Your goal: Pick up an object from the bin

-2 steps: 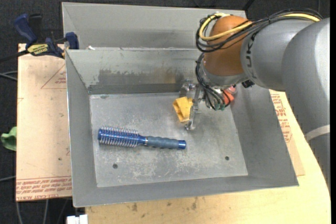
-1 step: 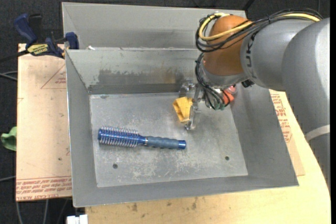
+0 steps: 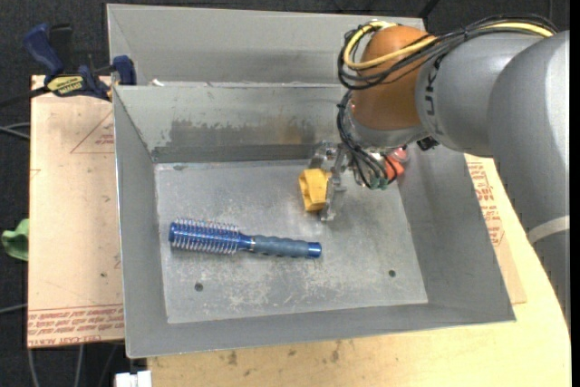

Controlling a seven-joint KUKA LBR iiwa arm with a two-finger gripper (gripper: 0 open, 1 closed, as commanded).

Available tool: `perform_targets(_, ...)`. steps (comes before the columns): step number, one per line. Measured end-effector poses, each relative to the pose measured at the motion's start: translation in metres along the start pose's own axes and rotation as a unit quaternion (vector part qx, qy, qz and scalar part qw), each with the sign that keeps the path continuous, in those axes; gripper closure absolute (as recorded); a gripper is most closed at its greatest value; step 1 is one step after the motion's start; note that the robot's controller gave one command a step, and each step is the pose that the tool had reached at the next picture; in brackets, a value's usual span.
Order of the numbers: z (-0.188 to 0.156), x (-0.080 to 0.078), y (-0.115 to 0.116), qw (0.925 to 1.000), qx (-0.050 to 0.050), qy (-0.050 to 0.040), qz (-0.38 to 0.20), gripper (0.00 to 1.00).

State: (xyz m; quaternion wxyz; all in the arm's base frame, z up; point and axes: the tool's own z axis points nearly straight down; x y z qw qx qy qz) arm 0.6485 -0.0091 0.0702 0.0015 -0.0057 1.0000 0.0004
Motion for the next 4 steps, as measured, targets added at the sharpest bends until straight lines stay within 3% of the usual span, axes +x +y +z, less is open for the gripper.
perform_targets(1, -0.05, -0.002, 0.0, 1.0, 0.0, -0.0028, -0.001, 1.0)
perform_targets(2, -0.077, -0.004, 0.001, 1.0, 0.0, -0.0021, -0.001, 1.0)
perform_targets(3, -0.084, -0.005, 0.001, 1.0, 0.0, -0.0009, -0.002, 1.0)
perform_targets(4, -0.123, -0.007, 0.002, 1.0, 0.0, -0.0027, -0.003, 1.0)
